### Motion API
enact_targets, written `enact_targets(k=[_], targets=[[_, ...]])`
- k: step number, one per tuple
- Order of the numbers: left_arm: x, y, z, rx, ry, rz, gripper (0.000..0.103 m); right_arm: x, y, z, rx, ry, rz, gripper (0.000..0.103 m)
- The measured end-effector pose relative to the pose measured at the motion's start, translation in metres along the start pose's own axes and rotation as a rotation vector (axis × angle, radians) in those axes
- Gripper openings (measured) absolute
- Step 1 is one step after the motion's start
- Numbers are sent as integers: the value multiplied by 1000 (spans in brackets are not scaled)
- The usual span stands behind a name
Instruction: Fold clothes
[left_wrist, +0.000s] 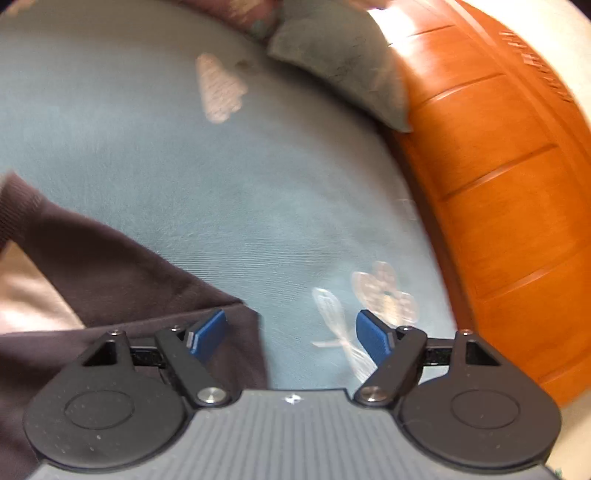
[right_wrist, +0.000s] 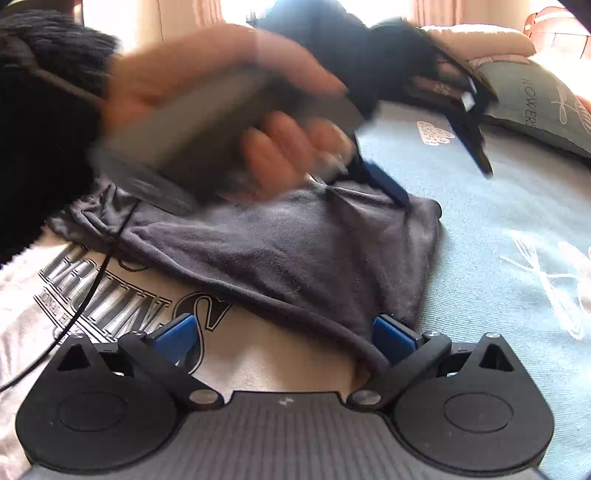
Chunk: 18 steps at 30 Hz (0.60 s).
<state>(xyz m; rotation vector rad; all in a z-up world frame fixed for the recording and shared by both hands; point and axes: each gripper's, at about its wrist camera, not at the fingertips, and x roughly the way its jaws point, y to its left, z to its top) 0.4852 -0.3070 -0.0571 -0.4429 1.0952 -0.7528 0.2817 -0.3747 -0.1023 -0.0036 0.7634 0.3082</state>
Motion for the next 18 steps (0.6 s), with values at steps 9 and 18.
enact_targets(k=[9,18], targets=[[-174,-19,-20,132,0,159,83,-81,4,13,85,-16,-49,103],[-265,53,-141,212,-78,375,88,-107,51,-19,120,83,-48,103]])
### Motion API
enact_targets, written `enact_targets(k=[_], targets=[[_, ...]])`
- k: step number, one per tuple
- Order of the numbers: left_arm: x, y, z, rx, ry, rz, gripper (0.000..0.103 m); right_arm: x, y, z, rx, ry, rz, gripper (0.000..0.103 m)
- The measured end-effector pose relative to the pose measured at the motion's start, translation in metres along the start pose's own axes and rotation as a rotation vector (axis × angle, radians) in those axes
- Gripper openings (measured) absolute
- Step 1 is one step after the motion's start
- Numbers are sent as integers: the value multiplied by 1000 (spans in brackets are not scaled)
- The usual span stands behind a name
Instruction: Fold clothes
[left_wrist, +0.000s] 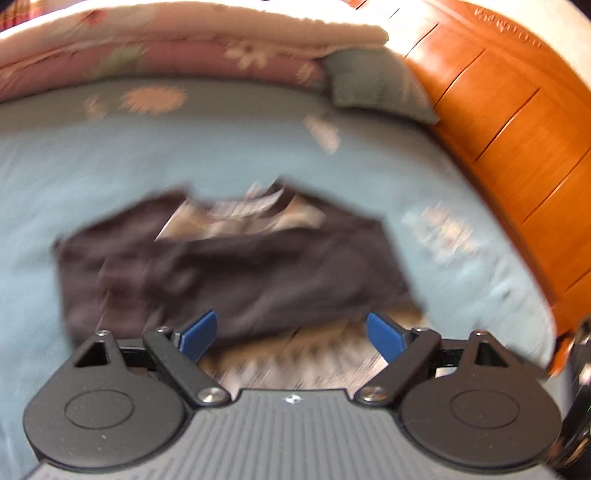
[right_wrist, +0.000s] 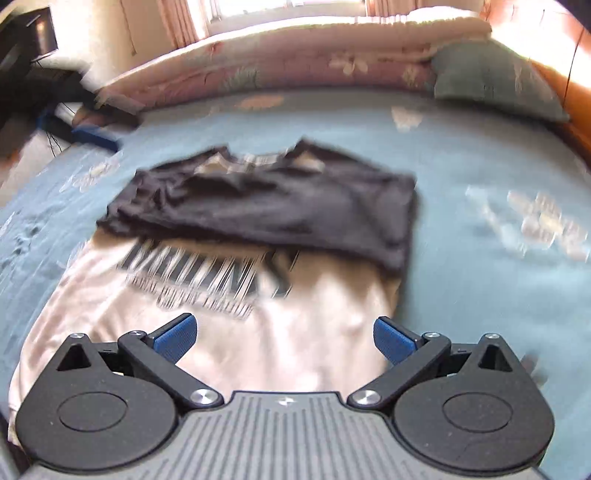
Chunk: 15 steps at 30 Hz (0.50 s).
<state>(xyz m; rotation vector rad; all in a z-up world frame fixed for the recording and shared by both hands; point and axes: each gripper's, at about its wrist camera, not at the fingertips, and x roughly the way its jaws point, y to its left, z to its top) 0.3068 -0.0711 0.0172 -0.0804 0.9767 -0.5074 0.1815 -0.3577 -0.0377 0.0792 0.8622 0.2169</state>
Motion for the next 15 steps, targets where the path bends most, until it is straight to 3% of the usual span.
enact_targets(k=[4,6,10,12,15], targets=[[8,18,-75,16,7,59,87,15,27,-29,-25,60,-20,103],[7,20,-108,34,-25,43,88,20,40,-44,-44,73,-33,103],[8,34,-151,-63,-29,-8,88,26,53,-69,-44,97,-87,103],[0,38,-168,-69,-84,-26,89,23,56,-80,-53,56,-120,103],[-12,40,-185,-101,-90,-39,90,19,56,-88,-33,18,-136,103]])
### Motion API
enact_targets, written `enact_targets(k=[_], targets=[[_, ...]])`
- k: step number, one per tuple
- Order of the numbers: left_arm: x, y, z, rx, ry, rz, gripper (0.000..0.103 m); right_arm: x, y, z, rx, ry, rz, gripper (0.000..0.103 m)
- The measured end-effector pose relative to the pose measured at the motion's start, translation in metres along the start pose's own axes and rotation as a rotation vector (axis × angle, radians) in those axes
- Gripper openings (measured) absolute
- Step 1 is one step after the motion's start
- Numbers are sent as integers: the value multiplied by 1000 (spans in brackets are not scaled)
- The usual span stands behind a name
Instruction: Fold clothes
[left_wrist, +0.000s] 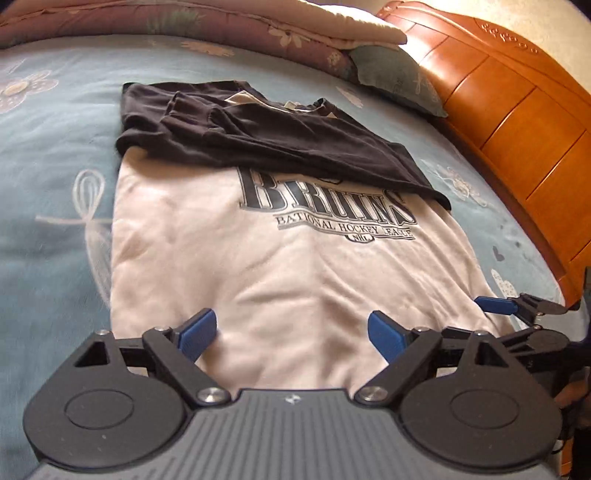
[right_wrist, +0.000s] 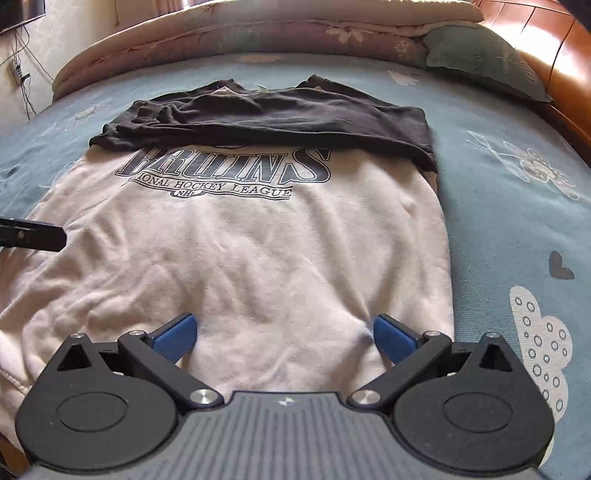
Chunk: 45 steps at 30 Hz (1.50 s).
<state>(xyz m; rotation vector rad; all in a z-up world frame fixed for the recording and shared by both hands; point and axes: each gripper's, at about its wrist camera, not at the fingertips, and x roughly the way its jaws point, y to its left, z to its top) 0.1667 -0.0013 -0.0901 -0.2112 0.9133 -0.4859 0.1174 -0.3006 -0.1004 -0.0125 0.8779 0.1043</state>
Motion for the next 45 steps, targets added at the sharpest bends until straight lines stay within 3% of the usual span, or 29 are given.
enact_targets(k=[6,11,14,22,24,26,29,33,38,41,45], targets=[[-16,-1,6,4,33,2,90,0,1,-3,17,-27,-25,103],[-12,1,65,47,-73,67,90,0,2,-4,18,-34,-28,103],[10,4,108,64,-109,107,90,0,3,-5,20,-42,-33,103],[97,15,181,28,-134,51,90,2,5,-3,27,-35,-47,103],[115,19,187,14,-124,16,90,2,5,-2,25,-31,-45,103],[128,28,191,-16,-115,29,90,2,5,-2,23,-28,-42,103],[133,52,189,-133,-104,19,86,2,4,-2,19,-26,-36,103],[119,42,190,-115,-86,35,86,2,3,-2,14,-24,-31,103],[121,13,206,-49,-94,-58,90,3,3,0,8,-25,-27,103],[145,-3,214,-27,-62,-87,90,3,4,-1,7,-28,-28,103],[171,3,213,-57,-4,66,85,3,4,1,6,-17,-27,103]])
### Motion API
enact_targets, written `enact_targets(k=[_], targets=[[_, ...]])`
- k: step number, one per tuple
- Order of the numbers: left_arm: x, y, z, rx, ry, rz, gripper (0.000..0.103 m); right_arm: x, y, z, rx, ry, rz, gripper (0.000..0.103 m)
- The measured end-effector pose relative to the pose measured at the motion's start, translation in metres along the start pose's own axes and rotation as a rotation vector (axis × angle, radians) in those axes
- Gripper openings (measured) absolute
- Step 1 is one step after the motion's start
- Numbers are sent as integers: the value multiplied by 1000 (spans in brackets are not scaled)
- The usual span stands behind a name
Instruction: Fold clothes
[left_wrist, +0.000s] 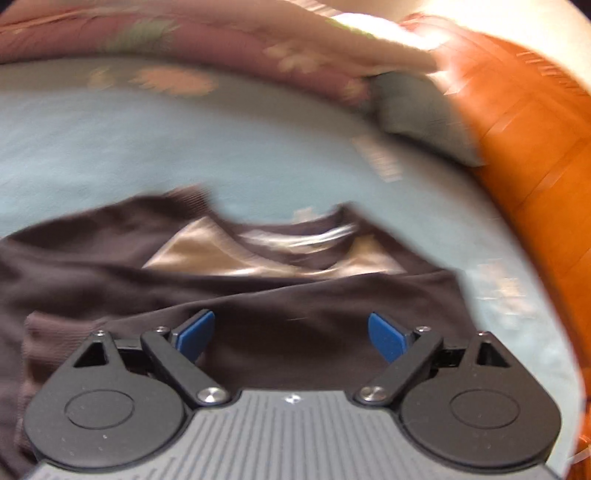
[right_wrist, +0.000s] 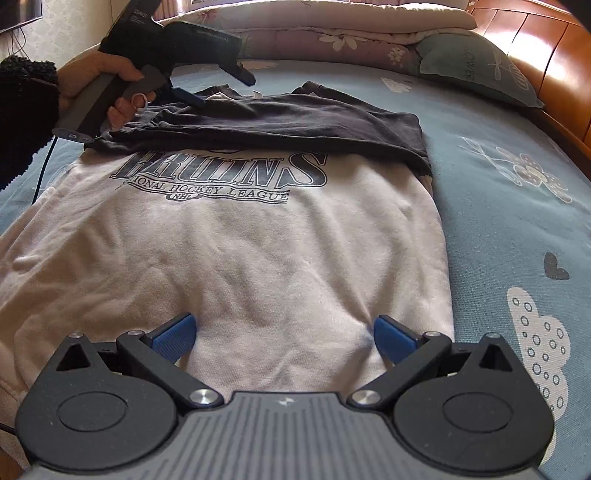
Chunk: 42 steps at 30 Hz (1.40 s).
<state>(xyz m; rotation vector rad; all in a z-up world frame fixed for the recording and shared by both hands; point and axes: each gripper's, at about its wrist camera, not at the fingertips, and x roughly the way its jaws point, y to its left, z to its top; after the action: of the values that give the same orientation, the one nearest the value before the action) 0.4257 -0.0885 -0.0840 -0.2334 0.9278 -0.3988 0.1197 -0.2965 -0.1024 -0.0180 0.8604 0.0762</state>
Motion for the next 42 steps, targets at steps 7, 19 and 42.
enact_targets(k=[7,19,42], targets=[[-85,-1,-11,64,-44,5,85,0,-1,4,-19,24,13,103],[-176,-42,-172,301,103,-56,90,-50,3,-7,27,37,71,103],[-224,-12,-278,119,122,19,92,-46,18,-50,8,24,26,103]])
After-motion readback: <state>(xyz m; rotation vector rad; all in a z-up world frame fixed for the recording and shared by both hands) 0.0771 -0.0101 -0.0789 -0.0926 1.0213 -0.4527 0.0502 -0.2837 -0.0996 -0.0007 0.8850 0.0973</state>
